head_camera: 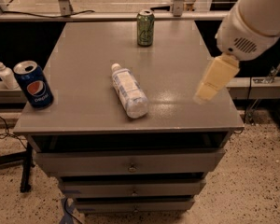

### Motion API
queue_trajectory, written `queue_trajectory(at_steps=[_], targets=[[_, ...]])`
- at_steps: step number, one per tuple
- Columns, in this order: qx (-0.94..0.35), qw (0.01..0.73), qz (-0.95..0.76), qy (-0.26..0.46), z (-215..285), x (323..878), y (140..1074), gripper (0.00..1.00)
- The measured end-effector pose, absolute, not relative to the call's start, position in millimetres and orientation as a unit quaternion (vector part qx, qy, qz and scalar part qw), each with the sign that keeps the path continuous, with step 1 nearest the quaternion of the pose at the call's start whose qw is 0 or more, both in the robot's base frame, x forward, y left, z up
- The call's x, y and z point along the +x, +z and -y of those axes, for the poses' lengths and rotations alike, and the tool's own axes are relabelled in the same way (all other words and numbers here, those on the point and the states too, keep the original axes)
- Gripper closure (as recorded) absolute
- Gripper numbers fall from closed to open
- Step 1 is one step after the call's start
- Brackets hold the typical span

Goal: Place blue plastic bottle upright

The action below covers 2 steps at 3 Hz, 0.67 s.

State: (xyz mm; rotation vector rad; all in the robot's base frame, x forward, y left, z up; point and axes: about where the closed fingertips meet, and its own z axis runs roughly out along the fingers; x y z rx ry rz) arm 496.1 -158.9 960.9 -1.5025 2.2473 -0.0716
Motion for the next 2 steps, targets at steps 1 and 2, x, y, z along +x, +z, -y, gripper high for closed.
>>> queue_trajectory(at_steps=[1, 2], targets=[[-0.505, 0.242, -0.828, -0.026, 117.2, 538.5, 952.1, 0.00], [-0.460, 0.246, -0.853, -0.016, 78.5, 572.6, 941.7, 0.00]])
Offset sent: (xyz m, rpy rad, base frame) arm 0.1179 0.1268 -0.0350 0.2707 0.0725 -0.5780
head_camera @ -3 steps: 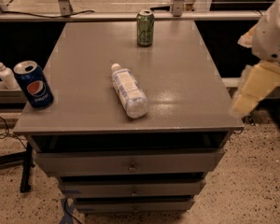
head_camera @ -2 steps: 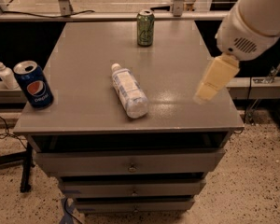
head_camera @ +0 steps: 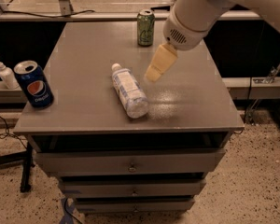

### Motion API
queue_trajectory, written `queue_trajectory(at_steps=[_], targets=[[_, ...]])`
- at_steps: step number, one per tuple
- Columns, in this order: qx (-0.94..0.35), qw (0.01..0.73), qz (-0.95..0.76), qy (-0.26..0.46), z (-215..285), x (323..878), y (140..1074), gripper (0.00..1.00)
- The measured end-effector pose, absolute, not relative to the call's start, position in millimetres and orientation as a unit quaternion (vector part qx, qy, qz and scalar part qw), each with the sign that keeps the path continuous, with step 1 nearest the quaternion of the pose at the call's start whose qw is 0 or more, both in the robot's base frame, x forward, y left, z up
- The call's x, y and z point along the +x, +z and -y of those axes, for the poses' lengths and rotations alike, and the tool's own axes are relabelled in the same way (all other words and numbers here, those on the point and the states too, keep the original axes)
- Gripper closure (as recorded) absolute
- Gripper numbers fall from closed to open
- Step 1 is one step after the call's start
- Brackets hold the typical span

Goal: Place blue plastic bottle upright

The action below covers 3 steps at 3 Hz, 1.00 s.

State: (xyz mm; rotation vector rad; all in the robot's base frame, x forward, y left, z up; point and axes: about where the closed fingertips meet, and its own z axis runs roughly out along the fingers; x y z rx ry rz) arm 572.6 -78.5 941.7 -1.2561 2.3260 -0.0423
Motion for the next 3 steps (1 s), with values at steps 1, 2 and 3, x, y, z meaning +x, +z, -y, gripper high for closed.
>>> queue_trajectory(at_steps=[1, 2, 3], targets=[[-0.429, 0.247, -0.869, -0.005, 75.3, 571.3, 942.0, 0.00], [-0.422, 0.243, -0.873, 0.011, 79.8, 572.3, 942.3, 0.00], [-0.381, 0.239, -0.890, 0.072, 70.3, 583.3, 946.9, 0.00]])
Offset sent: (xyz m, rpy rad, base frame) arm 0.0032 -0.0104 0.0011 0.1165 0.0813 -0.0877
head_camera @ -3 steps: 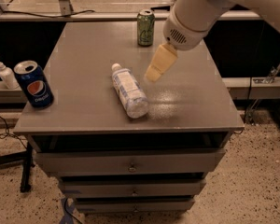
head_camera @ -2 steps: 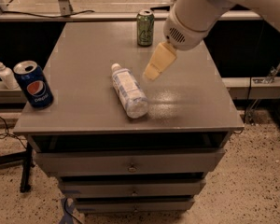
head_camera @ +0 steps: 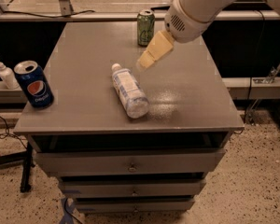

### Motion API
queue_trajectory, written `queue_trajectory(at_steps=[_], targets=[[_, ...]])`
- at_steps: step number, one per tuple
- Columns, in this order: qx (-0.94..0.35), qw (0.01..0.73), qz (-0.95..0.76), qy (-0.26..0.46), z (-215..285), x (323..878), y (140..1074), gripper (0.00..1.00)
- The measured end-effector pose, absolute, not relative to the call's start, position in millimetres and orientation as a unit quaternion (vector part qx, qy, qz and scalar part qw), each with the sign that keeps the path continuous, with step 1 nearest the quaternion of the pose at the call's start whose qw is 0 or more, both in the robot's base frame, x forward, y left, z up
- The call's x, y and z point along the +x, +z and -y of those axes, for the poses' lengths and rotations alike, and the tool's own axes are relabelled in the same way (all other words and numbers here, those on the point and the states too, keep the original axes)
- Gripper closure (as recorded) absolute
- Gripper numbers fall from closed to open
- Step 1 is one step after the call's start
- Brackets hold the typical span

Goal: Place blue plastic bottle upright

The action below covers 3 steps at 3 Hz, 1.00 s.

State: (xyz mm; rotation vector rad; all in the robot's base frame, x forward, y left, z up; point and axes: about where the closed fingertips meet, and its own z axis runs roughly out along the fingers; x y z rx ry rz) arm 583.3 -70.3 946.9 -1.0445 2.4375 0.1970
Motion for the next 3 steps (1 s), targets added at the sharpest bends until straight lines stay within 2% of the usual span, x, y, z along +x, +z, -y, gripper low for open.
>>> queue_trajectory(at_steps=[2, 3], targets=[[-0.292, 0.199, -0.919, 0.176, 6.5, 618.9, 951.8, 0.00], [-0.273, 0.179, -0.928, 0.180, -26.7, 623.2, 938.8, 0.00]])
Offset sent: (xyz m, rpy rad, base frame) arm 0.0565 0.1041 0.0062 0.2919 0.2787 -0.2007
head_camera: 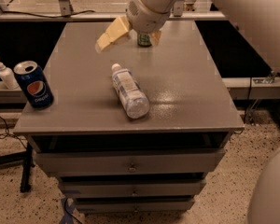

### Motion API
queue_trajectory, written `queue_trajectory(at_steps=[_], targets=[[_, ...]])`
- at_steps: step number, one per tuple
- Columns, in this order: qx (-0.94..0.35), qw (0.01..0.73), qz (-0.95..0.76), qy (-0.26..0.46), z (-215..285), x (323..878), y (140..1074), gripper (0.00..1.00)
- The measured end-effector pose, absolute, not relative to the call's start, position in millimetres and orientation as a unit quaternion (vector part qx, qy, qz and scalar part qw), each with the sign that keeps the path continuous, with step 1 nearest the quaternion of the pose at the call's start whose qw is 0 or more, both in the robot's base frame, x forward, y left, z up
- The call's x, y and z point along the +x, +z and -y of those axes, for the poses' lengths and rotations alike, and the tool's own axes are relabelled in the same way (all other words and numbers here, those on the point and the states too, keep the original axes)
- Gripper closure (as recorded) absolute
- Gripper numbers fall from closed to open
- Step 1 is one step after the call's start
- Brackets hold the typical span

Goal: Place blue plastic bottle upright

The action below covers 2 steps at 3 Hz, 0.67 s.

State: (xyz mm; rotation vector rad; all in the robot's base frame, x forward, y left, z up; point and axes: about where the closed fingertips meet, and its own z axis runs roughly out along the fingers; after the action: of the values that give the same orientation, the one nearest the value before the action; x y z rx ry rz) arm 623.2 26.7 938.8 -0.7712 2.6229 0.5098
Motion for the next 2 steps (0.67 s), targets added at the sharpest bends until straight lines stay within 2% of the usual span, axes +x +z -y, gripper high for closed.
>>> queue_trajectory(at_steps=[2], targets=[[-0.309, 0.164, -0.929, 0.120, -61.4, 600.1, 902.0, 0.00]])
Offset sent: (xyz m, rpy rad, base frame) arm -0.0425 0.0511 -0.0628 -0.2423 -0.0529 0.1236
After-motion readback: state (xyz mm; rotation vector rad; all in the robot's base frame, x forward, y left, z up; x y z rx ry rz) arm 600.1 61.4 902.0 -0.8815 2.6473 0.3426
